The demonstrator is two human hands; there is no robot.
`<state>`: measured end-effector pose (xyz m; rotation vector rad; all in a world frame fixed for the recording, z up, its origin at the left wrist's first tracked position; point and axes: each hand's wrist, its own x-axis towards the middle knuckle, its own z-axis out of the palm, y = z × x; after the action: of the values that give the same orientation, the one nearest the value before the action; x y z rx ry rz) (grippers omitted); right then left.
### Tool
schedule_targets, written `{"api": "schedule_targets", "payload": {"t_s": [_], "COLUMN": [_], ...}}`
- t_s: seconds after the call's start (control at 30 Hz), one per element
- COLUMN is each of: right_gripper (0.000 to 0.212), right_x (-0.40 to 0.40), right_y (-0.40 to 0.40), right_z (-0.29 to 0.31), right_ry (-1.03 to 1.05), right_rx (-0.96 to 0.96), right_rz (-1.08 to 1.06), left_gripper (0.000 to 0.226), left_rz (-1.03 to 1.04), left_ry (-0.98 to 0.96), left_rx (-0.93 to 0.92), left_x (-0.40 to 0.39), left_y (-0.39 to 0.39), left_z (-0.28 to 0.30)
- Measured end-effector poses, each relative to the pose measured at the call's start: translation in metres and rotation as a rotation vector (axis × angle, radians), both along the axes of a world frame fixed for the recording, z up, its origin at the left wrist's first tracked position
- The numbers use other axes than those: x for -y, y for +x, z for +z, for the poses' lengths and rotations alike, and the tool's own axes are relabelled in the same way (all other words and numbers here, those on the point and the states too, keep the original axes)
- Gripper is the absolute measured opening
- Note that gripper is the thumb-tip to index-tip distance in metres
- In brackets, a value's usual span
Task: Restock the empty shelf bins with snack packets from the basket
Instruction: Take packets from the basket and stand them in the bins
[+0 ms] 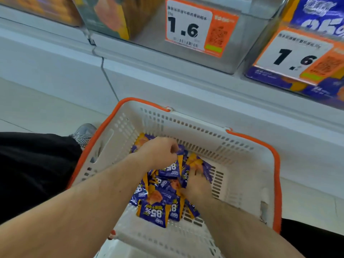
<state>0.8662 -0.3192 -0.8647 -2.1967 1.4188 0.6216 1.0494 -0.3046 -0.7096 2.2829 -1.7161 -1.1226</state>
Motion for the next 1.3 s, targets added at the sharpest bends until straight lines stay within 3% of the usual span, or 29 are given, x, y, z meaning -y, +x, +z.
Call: {"api": "schedule_targets", "payload": {"t_s": [0.2, 0.4, 0.47, 0.57, 0.63, 0.7, 0.77, 0.87, 0.93, 1.03, 1.2, 1.3], "right_gripper": [0.037, 0.084, 0.073, 0.032, 0.014, 0.010, 0.018, 0.021, 0.016, 0.012, 0.019, 0.022], "right_x": [-0.013, 0.027, 0.039, 0.056, 0.062, 0.065, 0.067, 0.068, 0.064, 0.062, 0.082, 0.095], "right_y": [-0.006, -0.023, -0.035, -0.048, -0.060, -0.070, -0.083, -0.109, -0.125, -0.142, -0.174, -0.192], "right_z": [0.039, 0.141, 0.187, 0.235, 0.266, 0.300, 0.337, 0.383, 0.405, 0.424, 0.452, 0.465], "right_ry": [0.050, 0.023, 0.069, 0.084, 0.075, 0.097, -0.031, -0.469, -0.543, -0.600, -0.992, -1.318], "right_rx": [0.063, 0.267, 0.373, 0.439, 0.547, 0.677, 0.744, 0.679, 0.634, 0.576, 0.546, 0.553], "right_rz": [-0.074, -0.199, -0.330, -0.477, -0.612, -0.725, -0.715, -0.469, -0.301, -0.184, -0.245, -0.217], "left_gripper": [0.024, 0.042, 0.061, 0.082, 0.072, 0.041, 0.017, 0.011, 0.005, 0.016, 0.018, 0.045], "left_rz": [-0.070, -0.247, -0.284, -0.273, -0.246, -0.220, -0.128, -0.026, -0.041, -0.157, -0.167, -0.144], "left_ry": [0.039, 0.095, 0.061, -0.015, -0.150, -0.338, -0.489, -0.504, -0.506, -0.599, -0.832, -0.998], "left_rx": [0.014, 0.045, 0.051, 0.023, -0.004, -0.012, -0.073, -0.299, -0.423, -0.485, -0.325, -0.059], "left_x": [-0.004, -0.012, -0.013, -0.012, -0.008, 0.001, 0.011, 0.030, 0.042, 0.057, 0.089, 0.103], "left_y": [-0.009, -0.036, -0.054, -0.081, -0.103, -0.121, -0.135, -0.150, -0.159, -0.174, -0.191, -0.191], "left_z": [0.010, 0.036, 0.048, 0.065, 0.083, 0.101, 0.119, 0.148, 0.169, 0.201, 0.241, 0.262]}}
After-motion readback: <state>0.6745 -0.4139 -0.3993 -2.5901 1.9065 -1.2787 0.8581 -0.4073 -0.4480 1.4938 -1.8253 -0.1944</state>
